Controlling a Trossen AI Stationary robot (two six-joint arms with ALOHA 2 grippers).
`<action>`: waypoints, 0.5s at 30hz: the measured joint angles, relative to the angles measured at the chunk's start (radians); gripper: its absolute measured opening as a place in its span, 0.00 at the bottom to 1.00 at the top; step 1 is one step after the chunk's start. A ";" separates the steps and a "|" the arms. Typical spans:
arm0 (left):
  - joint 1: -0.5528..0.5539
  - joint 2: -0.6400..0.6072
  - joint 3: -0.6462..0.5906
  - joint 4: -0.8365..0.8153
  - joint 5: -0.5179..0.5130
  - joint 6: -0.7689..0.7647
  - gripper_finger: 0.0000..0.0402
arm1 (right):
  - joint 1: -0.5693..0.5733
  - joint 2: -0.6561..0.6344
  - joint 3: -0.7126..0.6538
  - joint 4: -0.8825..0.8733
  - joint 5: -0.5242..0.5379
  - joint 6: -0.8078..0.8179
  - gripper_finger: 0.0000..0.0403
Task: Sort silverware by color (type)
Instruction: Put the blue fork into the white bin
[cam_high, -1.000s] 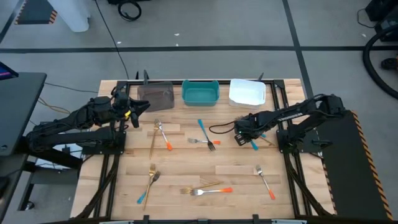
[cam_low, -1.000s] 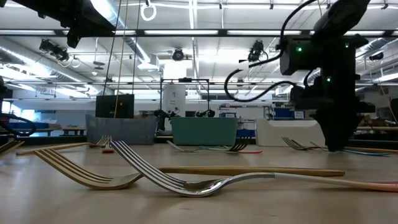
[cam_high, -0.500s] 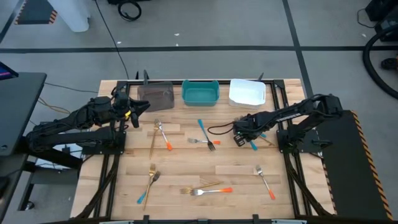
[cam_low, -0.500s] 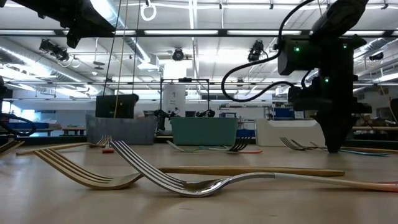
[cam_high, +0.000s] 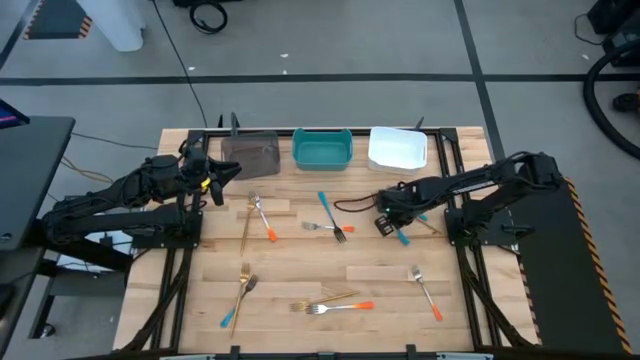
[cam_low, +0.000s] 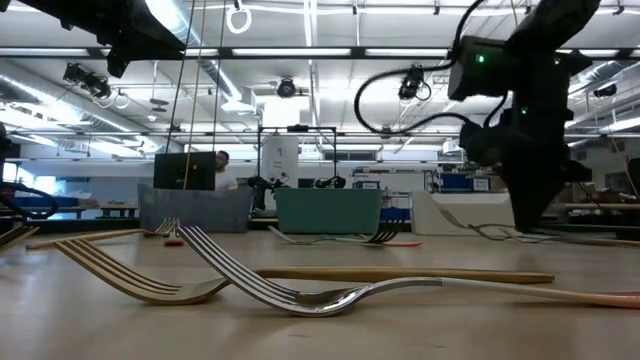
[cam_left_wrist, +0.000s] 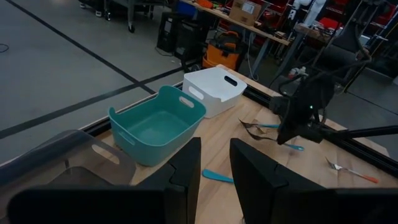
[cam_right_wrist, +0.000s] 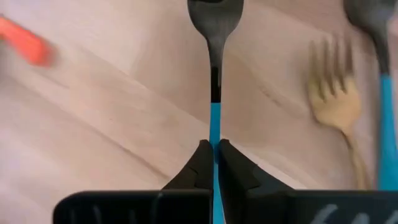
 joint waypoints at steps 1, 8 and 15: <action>0.000 0.000 0.000 0.000 0.000 -0.001 0.23 | 0.000 -0.017 0.000 0.020 -0.007 0.000 0.02; 0.000 0.000 0.000 0.001 0.000 -0.002 0.23 | 0.001 -0.122 0.002 0.262 -0.014 -0.009 0.02; 0.000 0.000 0.000 0.002 0.000 -0.002 0.23 | -0.011 -0.154 0.002 0.557 -0.009 -0.130 0.02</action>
